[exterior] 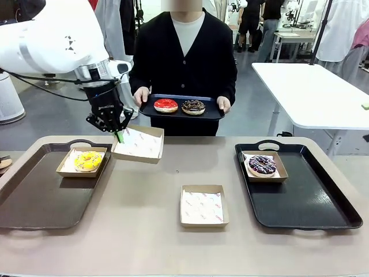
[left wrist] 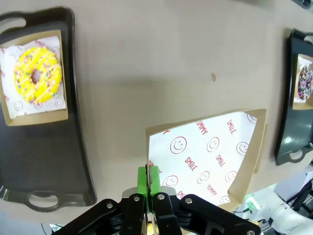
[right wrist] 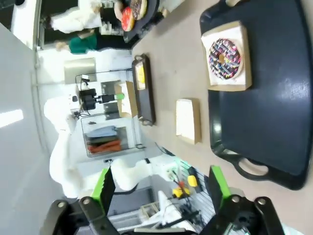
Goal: Individually package the donuts and arrange them on the tray.
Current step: Place the picked Paper togo box on the Handle tray while simultaneously picking up another Paper togo box from the table with the other hand.
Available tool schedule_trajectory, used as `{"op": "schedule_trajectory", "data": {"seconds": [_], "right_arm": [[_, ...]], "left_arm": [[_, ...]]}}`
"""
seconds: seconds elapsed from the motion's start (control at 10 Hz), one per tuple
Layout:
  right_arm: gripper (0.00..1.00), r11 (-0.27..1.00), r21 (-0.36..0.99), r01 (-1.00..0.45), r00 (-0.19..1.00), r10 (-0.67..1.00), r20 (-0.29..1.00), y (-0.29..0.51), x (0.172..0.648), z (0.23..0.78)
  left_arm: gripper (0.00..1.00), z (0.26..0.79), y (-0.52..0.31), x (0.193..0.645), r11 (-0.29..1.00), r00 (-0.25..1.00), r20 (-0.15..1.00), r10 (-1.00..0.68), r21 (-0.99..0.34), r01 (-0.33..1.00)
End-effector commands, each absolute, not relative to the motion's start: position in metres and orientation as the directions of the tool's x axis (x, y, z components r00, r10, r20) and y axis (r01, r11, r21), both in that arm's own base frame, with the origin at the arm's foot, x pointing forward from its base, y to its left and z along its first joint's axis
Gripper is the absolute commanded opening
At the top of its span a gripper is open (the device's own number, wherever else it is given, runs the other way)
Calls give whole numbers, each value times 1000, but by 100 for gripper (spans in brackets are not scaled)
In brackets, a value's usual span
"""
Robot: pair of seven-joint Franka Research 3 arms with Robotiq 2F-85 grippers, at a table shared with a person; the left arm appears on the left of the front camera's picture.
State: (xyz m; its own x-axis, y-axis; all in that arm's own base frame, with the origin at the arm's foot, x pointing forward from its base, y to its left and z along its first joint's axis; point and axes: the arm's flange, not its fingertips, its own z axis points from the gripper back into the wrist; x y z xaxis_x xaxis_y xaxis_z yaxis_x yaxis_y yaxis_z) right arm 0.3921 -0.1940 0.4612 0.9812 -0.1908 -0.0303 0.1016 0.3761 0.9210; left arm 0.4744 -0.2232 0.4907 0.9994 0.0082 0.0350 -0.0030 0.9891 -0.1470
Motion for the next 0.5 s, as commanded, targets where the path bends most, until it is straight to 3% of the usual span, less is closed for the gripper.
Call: {"op": "schedule_trajectory", "data": {"seconds": [0.0, 0.4], "right_arm": [[100, 267, 959, 100, 974, -221, -40, -206, 387, 427], [100, 196, 968, 154, 960, -263, -99, -221, 379, 392]], "left_arm": [[0, 495, -235, 501, 993, 998, 18, 53, -110, -51], [0, 487, -239, 524, 993, 997, -1, 82, -84, -82]]}}
